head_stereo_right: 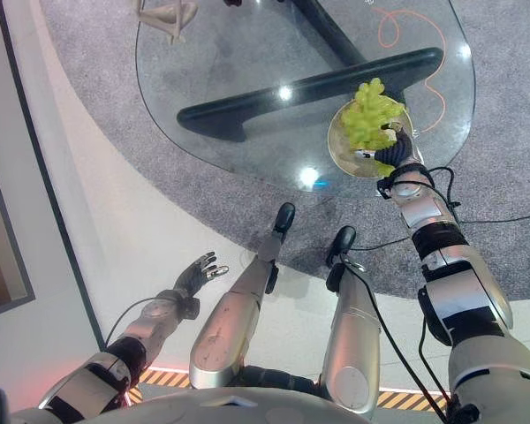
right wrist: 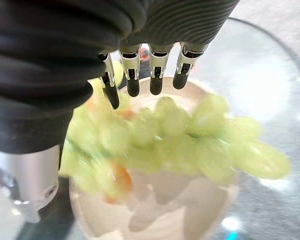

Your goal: Pick up fruits into the plate

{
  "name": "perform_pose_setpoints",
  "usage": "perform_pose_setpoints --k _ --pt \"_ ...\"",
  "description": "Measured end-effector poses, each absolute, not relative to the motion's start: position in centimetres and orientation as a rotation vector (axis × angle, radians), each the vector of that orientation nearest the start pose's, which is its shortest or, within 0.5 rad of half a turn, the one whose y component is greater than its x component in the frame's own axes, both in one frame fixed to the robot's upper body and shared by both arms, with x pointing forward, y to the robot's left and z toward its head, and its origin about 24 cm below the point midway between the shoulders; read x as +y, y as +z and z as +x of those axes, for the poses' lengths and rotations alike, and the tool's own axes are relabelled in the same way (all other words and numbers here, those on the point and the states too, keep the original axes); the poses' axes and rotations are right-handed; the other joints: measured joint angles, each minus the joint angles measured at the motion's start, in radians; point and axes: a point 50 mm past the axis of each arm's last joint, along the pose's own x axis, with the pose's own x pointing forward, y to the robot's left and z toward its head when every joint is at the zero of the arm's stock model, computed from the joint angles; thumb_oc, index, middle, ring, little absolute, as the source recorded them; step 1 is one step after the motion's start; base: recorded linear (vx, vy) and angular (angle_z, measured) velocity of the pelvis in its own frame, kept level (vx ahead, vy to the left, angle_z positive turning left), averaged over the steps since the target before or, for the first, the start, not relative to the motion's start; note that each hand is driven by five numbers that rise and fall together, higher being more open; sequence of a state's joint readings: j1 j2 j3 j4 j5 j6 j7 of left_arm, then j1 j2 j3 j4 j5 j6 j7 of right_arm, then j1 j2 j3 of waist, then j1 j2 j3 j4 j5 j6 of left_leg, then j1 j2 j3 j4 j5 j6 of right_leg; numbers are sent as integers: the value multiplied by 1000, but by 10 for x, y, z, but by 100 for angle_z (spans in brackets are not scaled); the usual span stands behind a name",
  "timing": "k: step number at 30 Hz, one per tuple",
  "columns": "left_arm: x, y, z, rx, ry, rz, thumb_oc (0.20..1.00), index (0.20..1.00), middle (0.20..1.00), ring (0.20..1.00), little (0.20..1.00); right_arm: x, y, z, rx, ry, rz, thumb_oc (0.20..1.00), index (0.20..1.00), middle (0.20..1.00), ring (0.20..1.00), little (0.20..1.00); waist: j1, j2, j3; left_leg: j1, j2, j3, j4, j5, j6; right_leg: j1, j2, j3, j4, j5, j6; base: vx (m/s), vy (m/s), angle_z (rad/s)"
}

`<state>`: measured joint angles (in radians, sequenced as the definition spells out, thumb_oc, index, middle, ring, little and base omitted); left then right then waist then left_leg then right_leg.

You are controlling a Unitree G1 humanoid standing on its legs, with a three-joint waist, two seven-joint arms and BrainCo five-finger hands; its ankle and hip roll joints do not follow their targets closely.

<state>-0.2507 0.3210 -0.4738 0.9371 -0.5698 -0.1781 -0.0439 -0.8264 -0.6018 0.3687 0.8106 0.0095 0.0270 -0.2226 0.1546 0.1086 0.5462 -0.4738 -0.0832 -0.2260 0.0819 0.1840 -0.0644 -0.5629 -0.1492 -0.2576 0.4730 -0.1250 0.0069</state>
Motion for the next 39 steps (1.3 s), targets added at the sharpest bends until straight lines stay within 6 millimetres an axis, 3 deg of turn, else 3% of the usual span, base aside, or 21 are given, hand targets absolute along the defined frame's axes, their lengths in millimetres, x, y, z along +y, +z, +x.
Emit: perform_pose_setpoints --k 8,19,23,27,29,31,34,36,39 --pt "190 -87 238 602 -85 12 1000 1000 1000 1000 1000 -232 137 375 -102 -159 -737 1000 1000 1000 1000 1000 -16 -3 1 74 -1 5 -3 -11 14 83 1 2 -22 0 1 2 -1 0" --pt "194 -91 234 606 -49 9 1000 1000 1000 1000 1000 -240 85 339 -35 -202 -559 1000 1000 1000 1000 1000 -73 -37 -3 237 29 40 -44 -38 27 258 28 27 -125 11 16 37 -26 -9" --pt "198 -98 225 633 -40 10 1000 1000 1000 1000 1000 -251 56 315 35 -248 -443 1000 1000 1000 1000 1000 -94 -54 -17 331 43 57 -71 -58 36 363 46 37 -189 23 15 124 -46 -12" --pt "208 -121 183 758 -12 30 1000 1000 1000 1000 1000 -253 -2 272 231 -242 -320 1000 1000 1000 1000 1000 -130 -99 -166 402 57 87 -109 -78 34 456 69 56 -289 38 26 159 -56 -21" --pt "210 -126 174 793 -17 47 1000 1000 1000 1000 1000 -252 -19 259 290 -232 -275 1000 1000 1000 1000 1000 -146 -108 -198 439 59 100 -122 -80 32 504 74 57 -328 46 27 128 -52 -3" --pt "213 -134 157 861 -26 75 1000 1000 1000 1000 1000 -249 -63 224 469 -232 -177 1000 1000 1000 1000 1000 -160 -121 -274 498 65 114 -152 -88 26 574 86 57 -391 51 28 187 -58 -2" --pt "217 -143 140 941 -26 98 1000 1000 1000 1000 1000 -243 -107 180 679 -218 -68 1000 1000 1000 1000 1000 -161 -122 -332 552 71 123 -171 -104 24 642 94 58 -439 56 28 91 -28 -5" --pt "217 -150 121 1014 -38 119 1000 1000 1000 1000 1000 -239 -135 135 850 -217 27 1000 1000 1000 1000 1000 -164 -113 -380 577 70 132 -174 -117 26 672 96 67 -459 56 28 60 -17 -13" --pt "217 -157 102 1078 -32 120 1000 1000 1000 1000 1000 -236 -149 103 963 -207 72 1000 1000 1000 1000 1000 -172 -102 -403 596 71 150 -175 -125 28 684 98 86 -462 56 28 40 -4 -17"
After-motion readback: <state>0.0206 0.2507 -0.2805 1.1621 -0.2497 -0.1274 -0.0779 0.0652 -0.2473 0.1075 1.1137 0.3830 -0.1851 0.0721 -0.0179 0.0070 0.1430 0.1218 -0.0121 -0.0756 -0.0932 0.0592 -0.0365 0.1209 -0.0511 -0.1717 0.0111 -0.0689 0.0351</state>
